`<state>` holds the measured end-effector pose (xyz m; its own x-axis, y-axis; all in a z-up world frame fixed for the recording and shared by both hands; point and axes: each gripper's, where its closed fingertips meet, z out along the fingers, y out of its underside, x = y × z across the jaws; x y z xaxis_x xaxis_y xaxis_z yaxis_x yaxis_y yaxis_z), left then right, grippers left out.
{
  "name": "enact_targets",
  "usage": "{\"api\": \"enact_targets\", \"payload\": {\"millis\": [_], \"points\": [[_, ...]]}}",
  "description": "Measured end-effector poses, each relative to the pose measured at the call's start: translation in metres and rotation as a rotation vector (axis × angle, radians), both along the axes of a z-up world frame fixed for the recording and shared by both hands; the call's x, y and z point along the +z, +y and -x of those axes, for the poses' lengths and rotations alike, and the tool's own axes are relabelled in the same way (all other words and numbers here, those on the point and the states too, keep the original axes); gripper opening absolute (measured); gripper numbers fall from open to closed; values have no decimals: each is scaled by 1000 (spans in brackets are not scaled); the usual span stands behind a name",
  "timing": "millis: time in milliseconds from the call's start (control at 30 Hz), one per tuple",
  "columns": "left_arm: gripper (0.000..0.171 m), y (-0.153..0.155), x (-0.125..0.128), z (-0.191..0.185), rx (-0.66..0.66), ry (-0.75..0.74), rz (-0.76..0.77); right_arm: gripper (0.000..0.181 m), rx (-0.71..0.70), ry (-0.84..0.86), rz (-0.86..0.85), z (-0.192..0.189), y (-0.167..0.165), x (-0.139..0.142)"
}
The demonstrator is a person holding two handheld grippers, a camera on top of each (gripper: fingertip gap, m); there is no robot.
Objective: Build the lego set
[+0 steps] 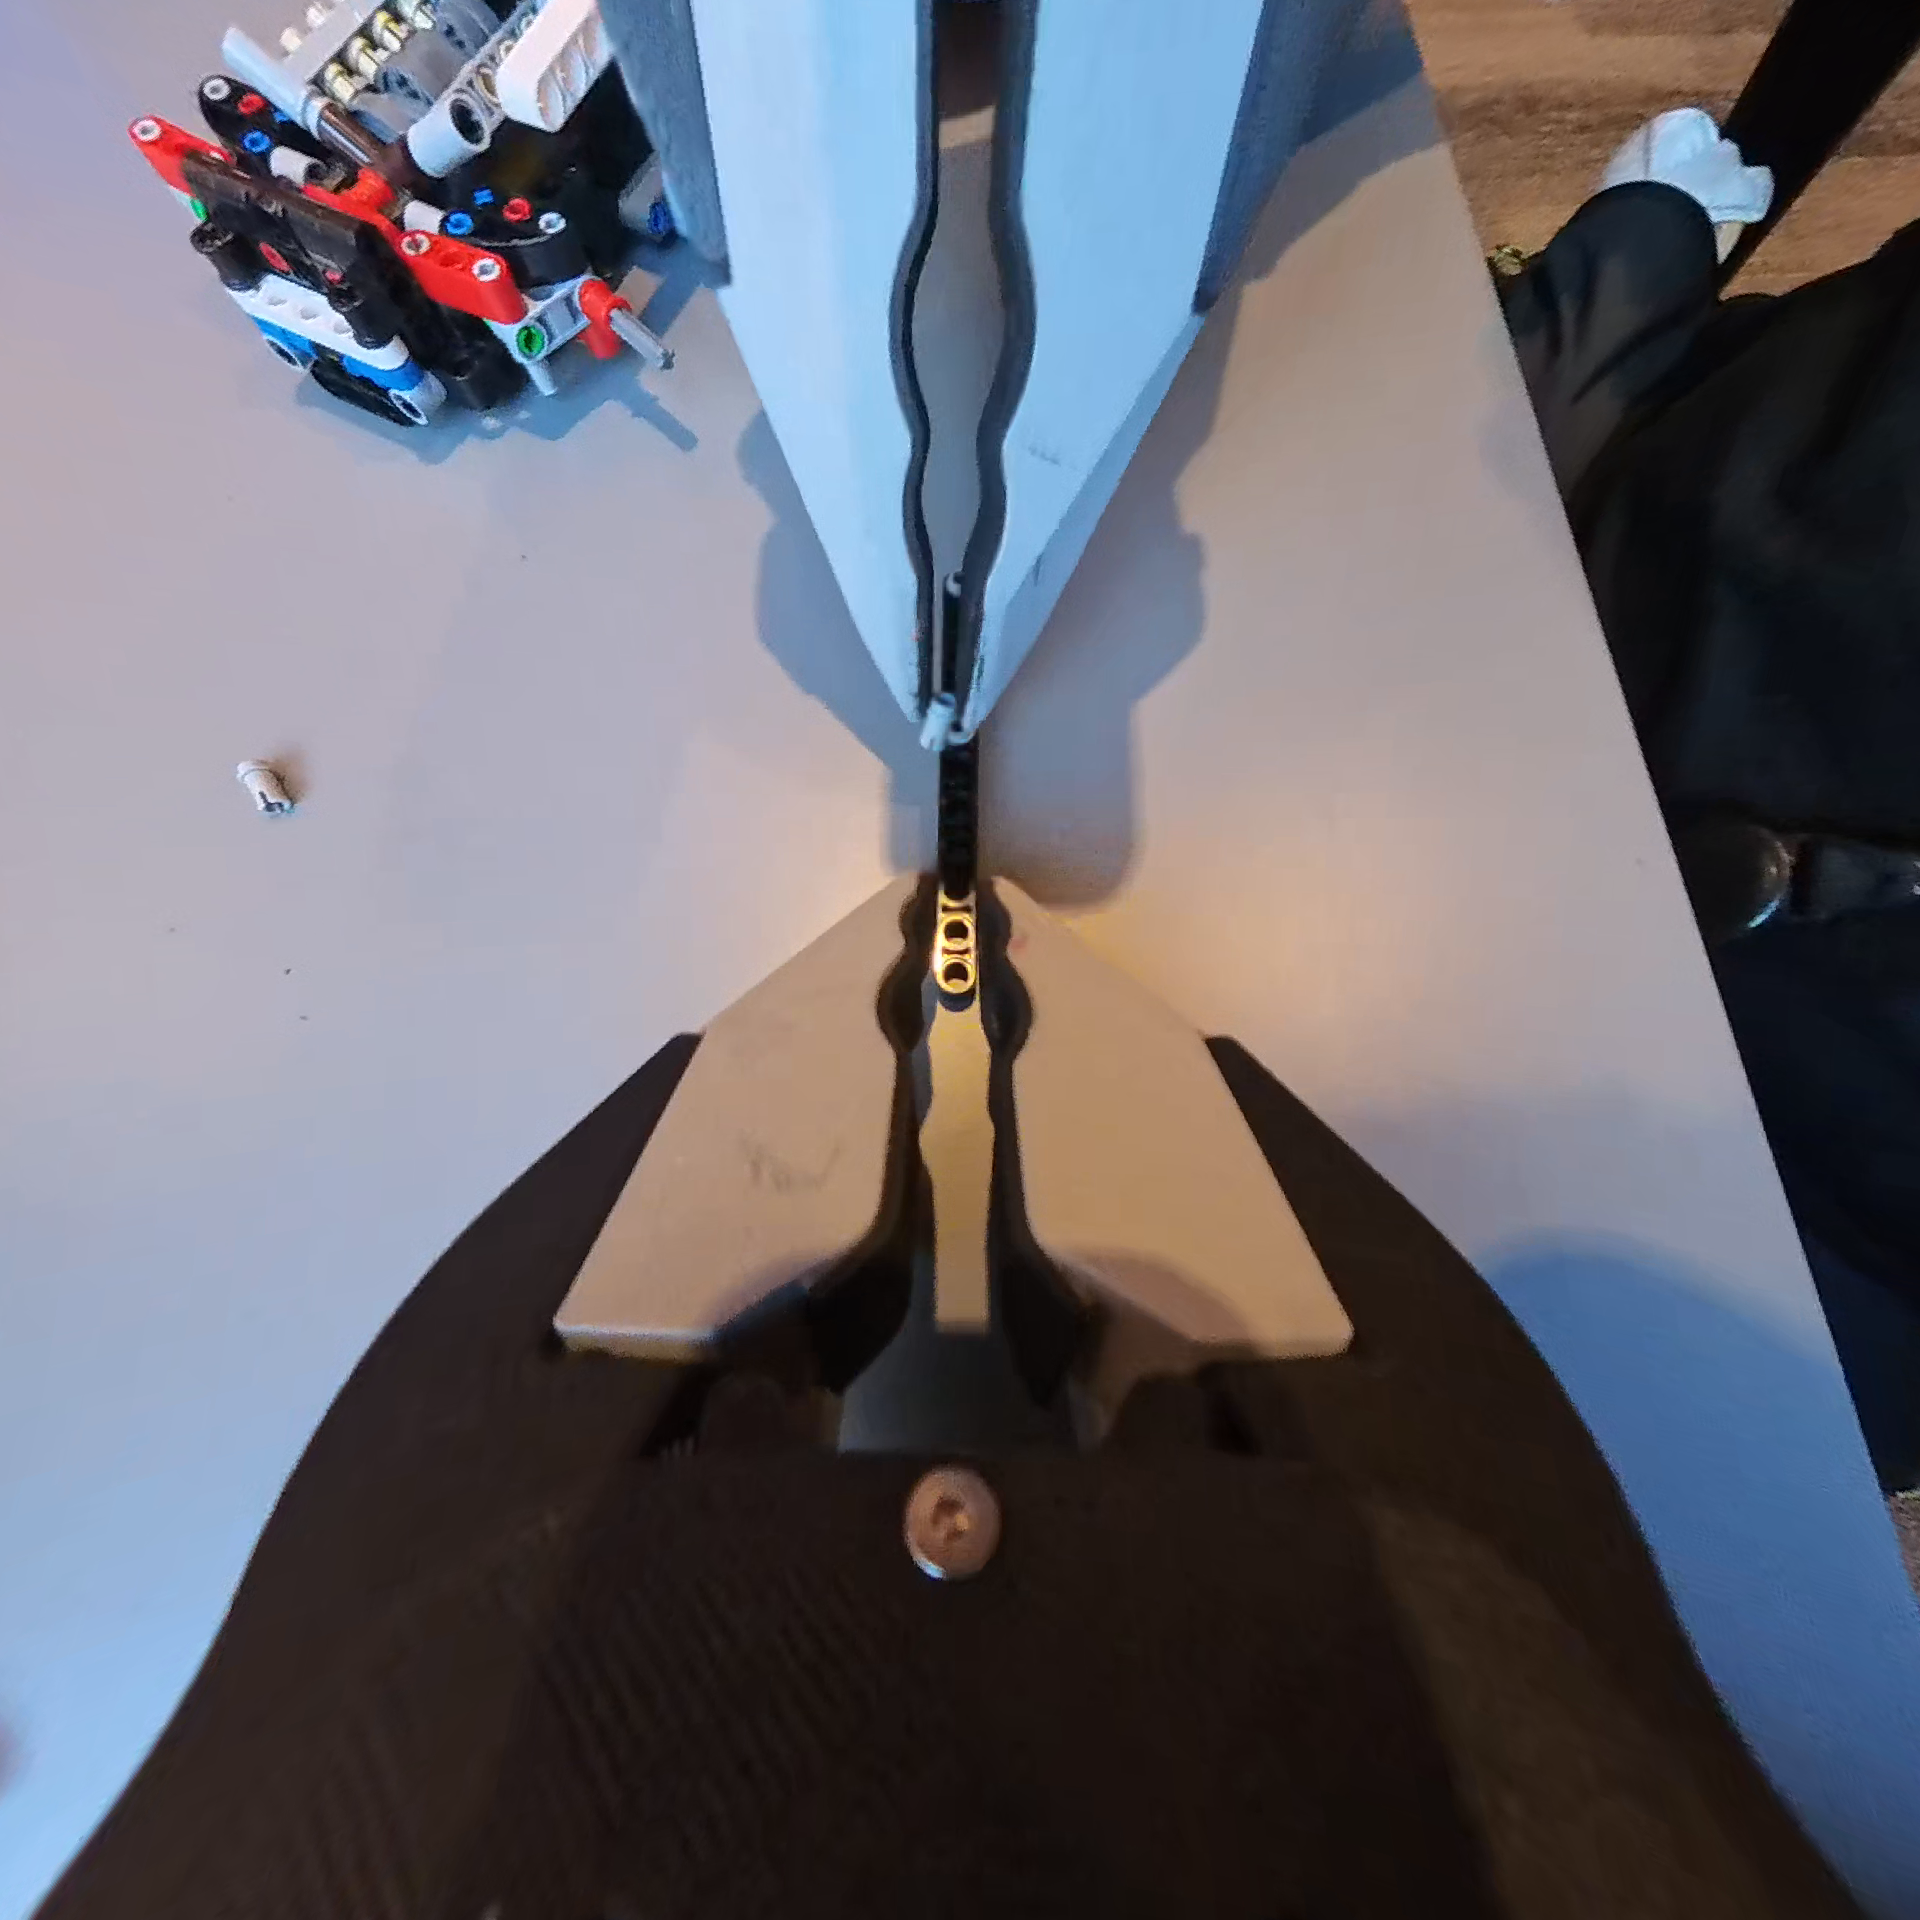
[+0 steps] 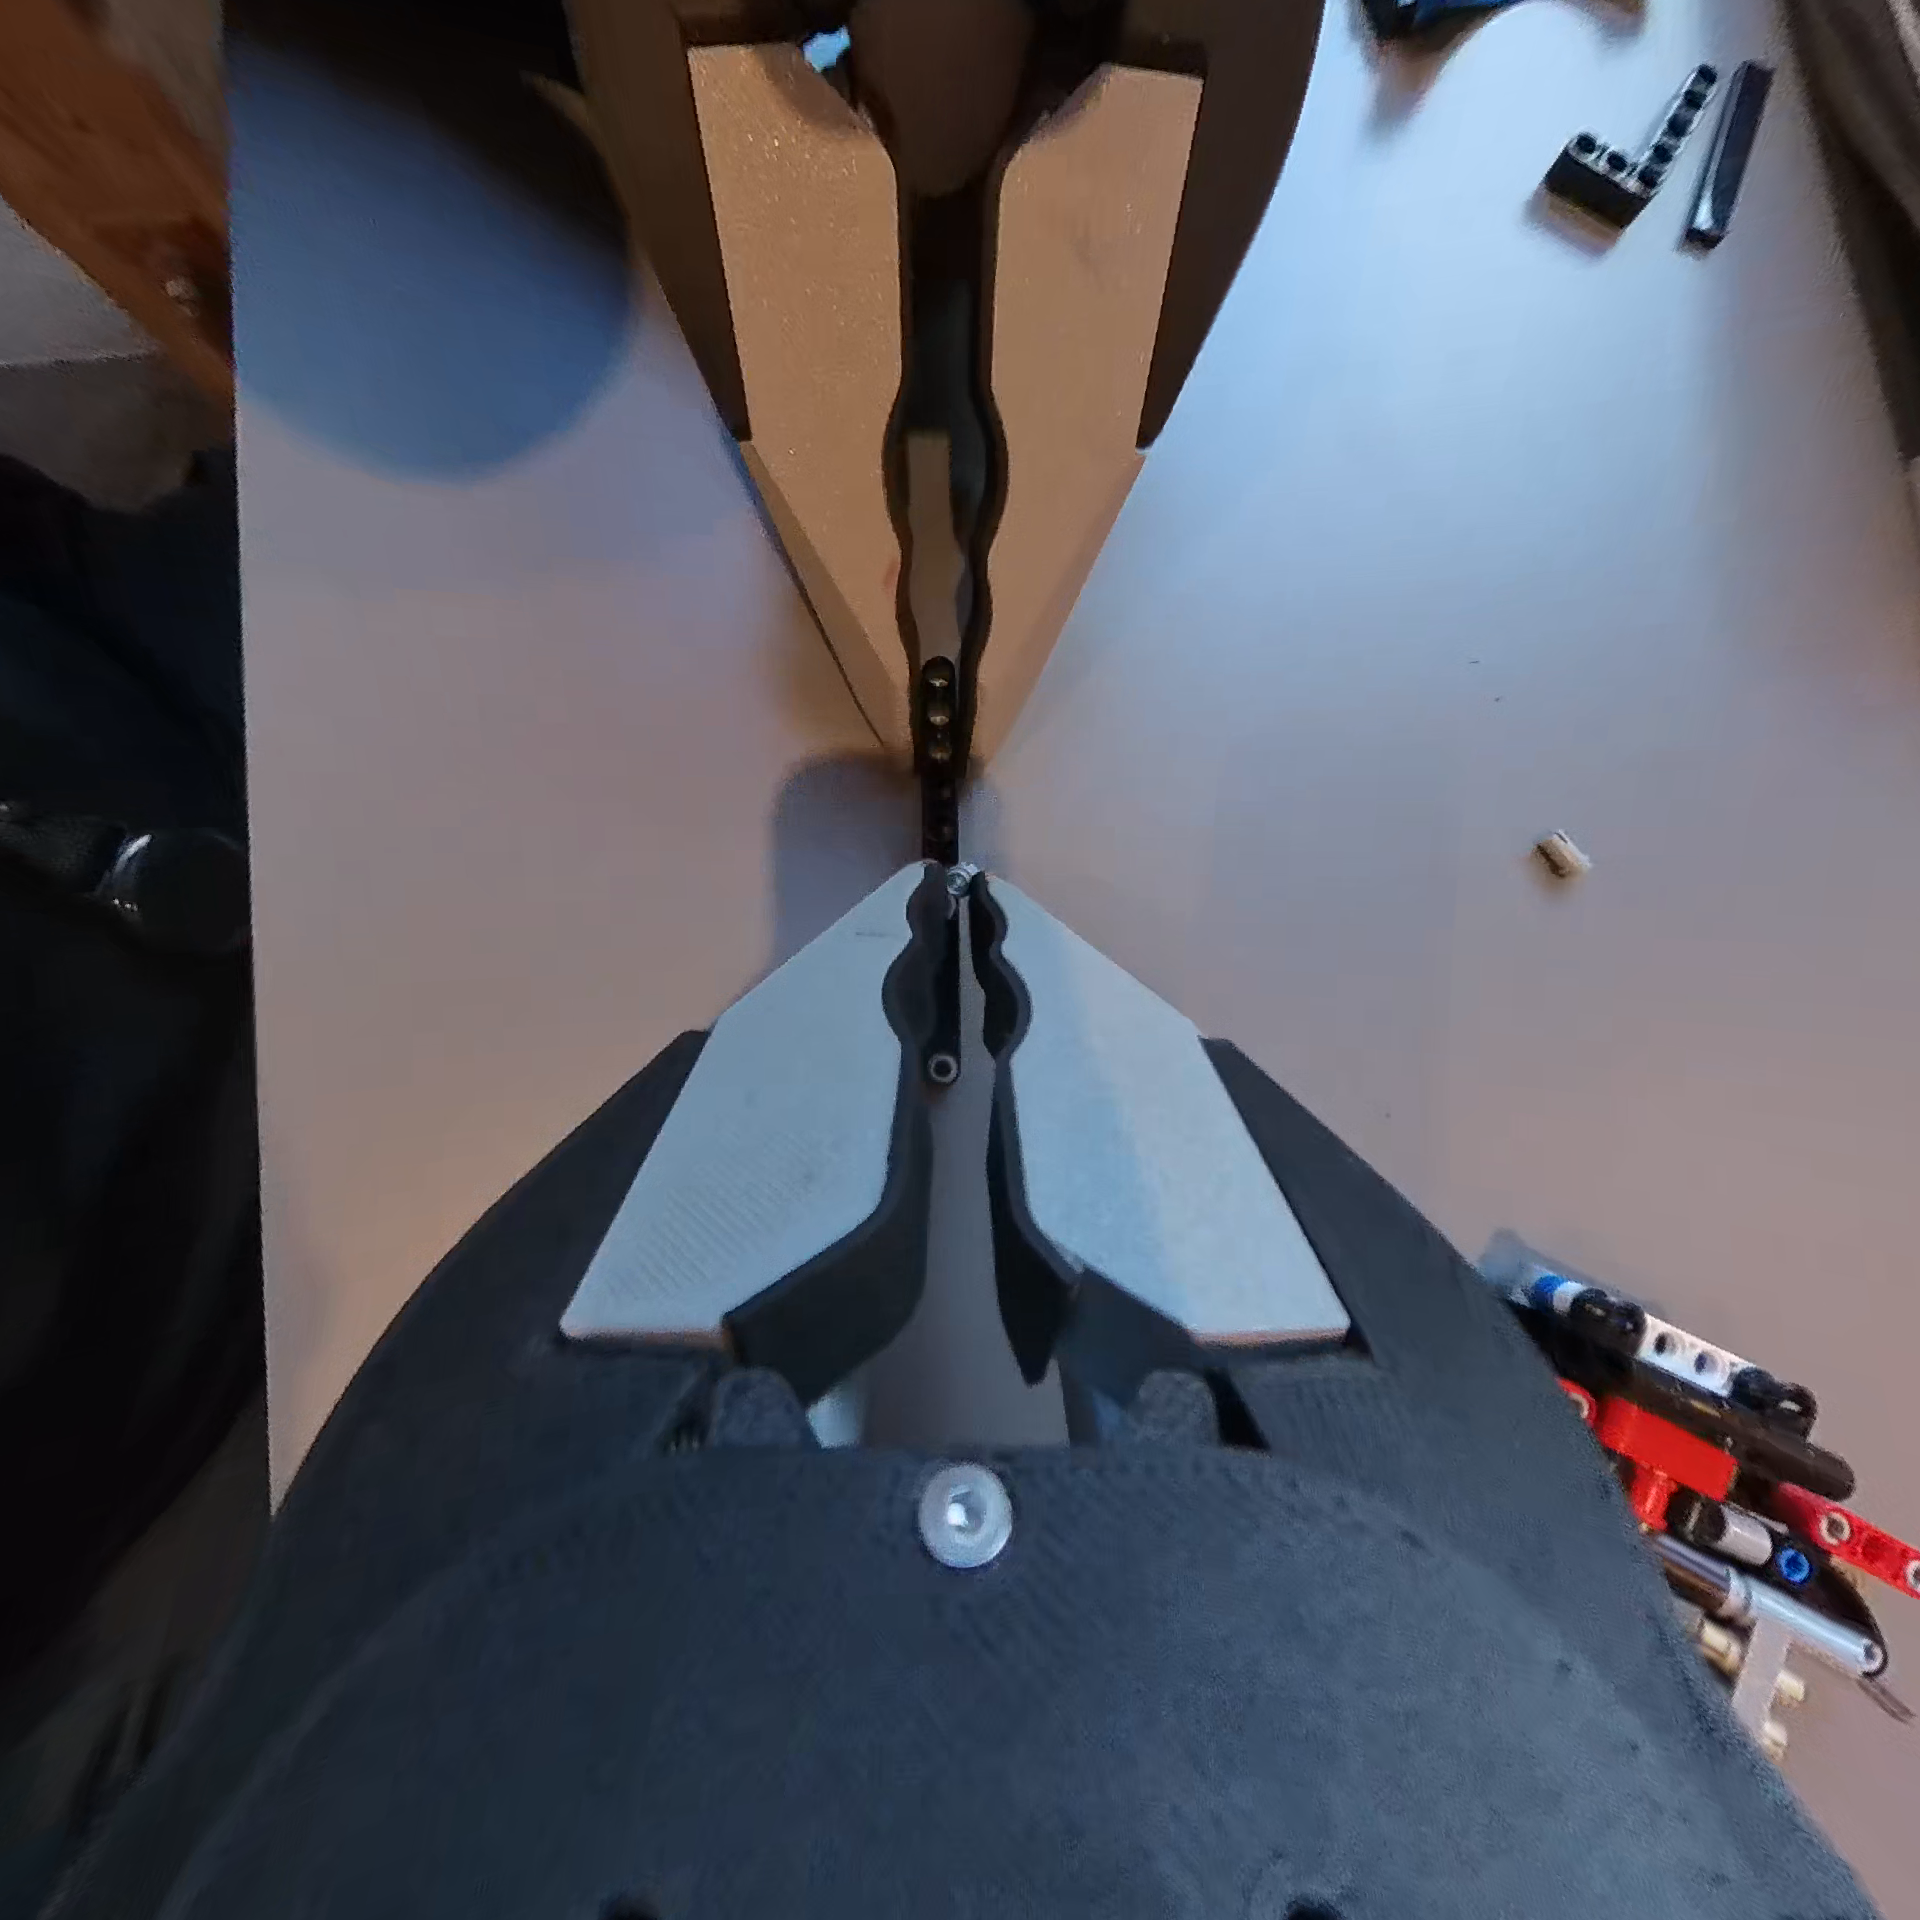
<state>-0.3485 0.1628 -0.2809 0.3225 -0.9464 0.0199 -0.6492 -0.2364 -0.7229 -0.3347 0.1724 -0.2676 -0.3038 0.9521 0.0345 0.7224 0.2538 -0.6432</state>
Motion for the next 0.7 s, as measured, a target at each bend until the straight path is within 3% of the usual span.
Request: {"api": "enact_targets", "payload": {"millis": [700], "points": [[4,2,0,-1,8,11,-32,2,-12,-284,137,3,-3,-5]]}}
